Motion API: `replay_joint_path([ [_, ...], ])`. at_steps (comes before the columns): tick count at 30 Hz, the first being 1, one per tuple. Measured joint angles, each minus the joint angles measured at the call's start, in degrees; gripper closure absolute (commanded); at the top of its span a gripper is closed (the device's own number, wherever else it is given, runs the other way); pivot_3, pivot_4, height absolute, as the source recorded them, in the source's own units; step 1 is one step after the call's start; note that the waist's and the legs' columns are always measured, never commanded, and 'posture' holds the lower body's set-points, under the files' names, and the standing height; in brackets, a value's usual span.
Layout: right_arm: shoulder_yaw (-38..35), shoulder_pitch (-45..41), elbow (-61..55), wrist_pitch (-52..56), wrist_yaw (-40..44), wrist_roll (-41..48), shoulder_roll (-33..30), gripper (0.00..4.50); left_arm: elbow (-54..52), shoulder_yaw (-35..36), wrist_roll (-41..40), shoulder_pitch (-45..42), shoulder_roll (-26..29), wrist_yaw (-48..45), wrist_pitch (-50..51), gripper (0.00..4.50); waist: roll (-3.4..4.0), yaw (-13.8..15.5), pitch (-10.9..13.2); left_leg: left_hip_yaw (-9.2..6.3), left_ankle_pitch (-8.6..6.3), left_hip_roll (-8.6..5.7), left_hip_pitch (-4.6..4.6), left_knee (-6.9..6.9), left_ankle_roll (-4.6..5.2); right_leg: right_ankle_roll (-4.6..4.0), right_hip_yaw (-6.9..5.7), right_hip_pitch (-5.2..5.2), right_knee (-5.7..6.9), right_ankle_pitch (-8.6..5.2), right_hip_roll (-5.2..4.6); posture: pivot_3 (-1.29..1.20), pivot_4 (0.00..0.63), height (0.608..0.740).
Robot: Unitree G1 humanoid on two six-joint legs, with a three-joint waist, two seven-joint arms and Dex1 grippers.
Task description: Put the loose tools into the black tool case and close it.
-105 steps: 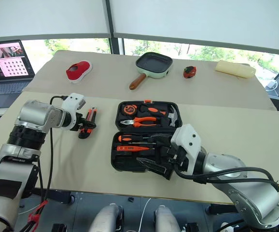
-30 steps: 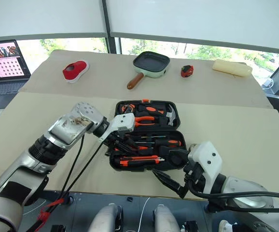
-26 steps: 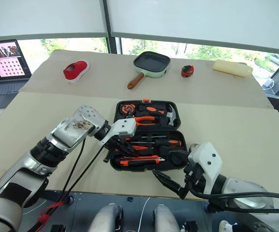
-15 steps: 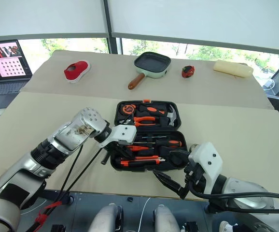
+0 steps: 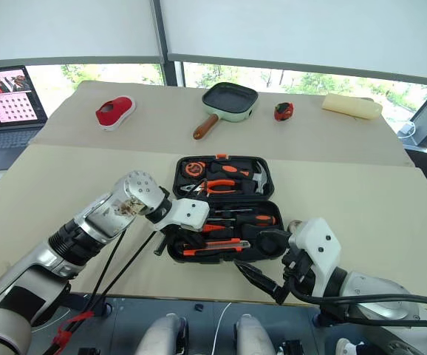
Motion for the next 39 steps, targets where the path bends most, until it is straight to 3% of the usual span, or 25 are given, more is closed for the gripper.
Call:
replay_joint_path([
  [5, -5.6, 4.2, 1.1, 0.0, 2.3, -0.8, -0.3, 0.00, 6.8, 11.0, -9.3, -3.7, -2.6, -0.2, 6.4, 2.05, -0.06, 0.3, 0.1, -0.04, 0.00, -0.03, -0.19, 0.11, 0.00, 0.27, 0.00, -0.05, 0.02, -0.15, -0.01, 0.00, 0.150, 0.740],
  [9, -18.7, 12.6, 4.2, 0.0, 6.7, -0.7, 0.3, 0.00, 11.6, 22.1, -15.6, -6.0, 0.5, -0.9, 6.0, 0.53, -0.05, 0.1, 0.1, -0.04, -0.02, -0.04, -0.16, 0.06, 0.04, 0.24, 0.00, -0.04, 0.00, -0.14, -0.01, 0.00, 0.150, 0.740],
  [11, -24.9, 17.3, 5.7, 0.0, 10.3, -0.8, 1.3, 0.00, 12.1, 25.9, -18.0, -5.4, 2.7, -2.0, 5.2, 0.07, -0.05, 0.1, 0.1, -0.04, -0.02, -0.02, -0.15, 0.03, 0.04, 0.18, 0.00, -0.03, 0.00, -0.10, -0.01, 0.00, 0.150, 0.740],
  [16, -35.9, 26.0, 8.7, -1.4, 20.2, -2.0, 2.8, 0.00, 6.4, 30.9, -22.7, 0.4, 8.0, -3.8, 5.7, 0.07, -0.04, 0.0, 0.1, -0.01, -0.03, 0.01, -0.10, 0.04, 0.02, 0.29, 0.00, 0.02, -0.02, -0.18, -0.04, 0.00, 0.150, 0.740],
  [20, -36.2, 25.6, 14.5, -3.3, 24.6, -7.0, 1.0, 0.00, -3.1, 35.7, -29.2, 5.9, 11.5, -4.1, 9.8, 0.07, -0.07, 0.0, 0.1, 0.02, -0.02, 0.03, -0.05, 0.05, 0.01, 0.29, 0.01, 0.07, -0.08, -0.18, -0.10, 0.00, 0.150, 0.740],
  [24, -27.1, 16.8, 18.5, -4.8, 25.1, -11.2, -3.7, 0.00, -9.3, 35.4, -31.8, 9.1, 12.9, -3.8, 11.4, 0.07, -0.03, 0.0, 0.1, 0.09, -0.02, 0.02, 0.16, 0.05, 0.01, 0.27, 0.06, 0.21, -0.16, -0.20, -0.10, 0.00, 0.150, 0.740],
  [32, 1.2, -6.3, 31.6, -10.1, 26.0, -26.0, -8.8, 0.00, -15.4, 32.9, -31.6, 13.1, 14.0, -1.1, 10.1, 0.07, 0.04, 0.2, 0.2, 0.17, -0.03, -0.03, 0.00, 0.02, 0.02, -0.04, 0.10, 0.04, -0.14, -0.04, -0.08, 0.00, 0.150, 0.740],
  [37, 7.9, -12.4, 37.9, -11.2, 26.7, -30.6, -8.4, 0.00, -17.3, 33.0, -32.1, 14.5, 14.0, 0.5, 10.2, 0.07, 0.04, 0.5, 0.2, 0.17, -0.02, -0.04, -0.12, 0.03, 0.02, -0.07, 0.09, -0.01, -0.17, -0.02, -0.09, 0.00, 0.150, 0.740],
  [38, 9.2, -13.3, 39.0, -11.4, 26.9, -31.4, -8.3, 0.50, -18.0, 33.0, -32.6, 14.9, 14.1, 0.7, 10.2, 0.00, 0.04, 0.4, 0.2, 0.18, -0.02, -0.04, -0.11, 0.03, 0.02, -0.07, 0.09, -0.01, -0.17, -0.02, -0.08, 0.00, 0.150, 0.740],
  [39, 10.4, -14.1, 39.9, -11.4, 27.1, -32.4, -8.1, 0.58, -18.6, 33.1, -33.0, 15.3, 14.1, 1.0, 10.2, 0.00, 0.04, 0.3, 0.2, 0.18, -0.02, -0.03, -0.11, 0.03, 0.02, -0.07, 0.09, -0.01, -0.16, -0.02, -0.08, 0.00, 0.150, 0.740],
])
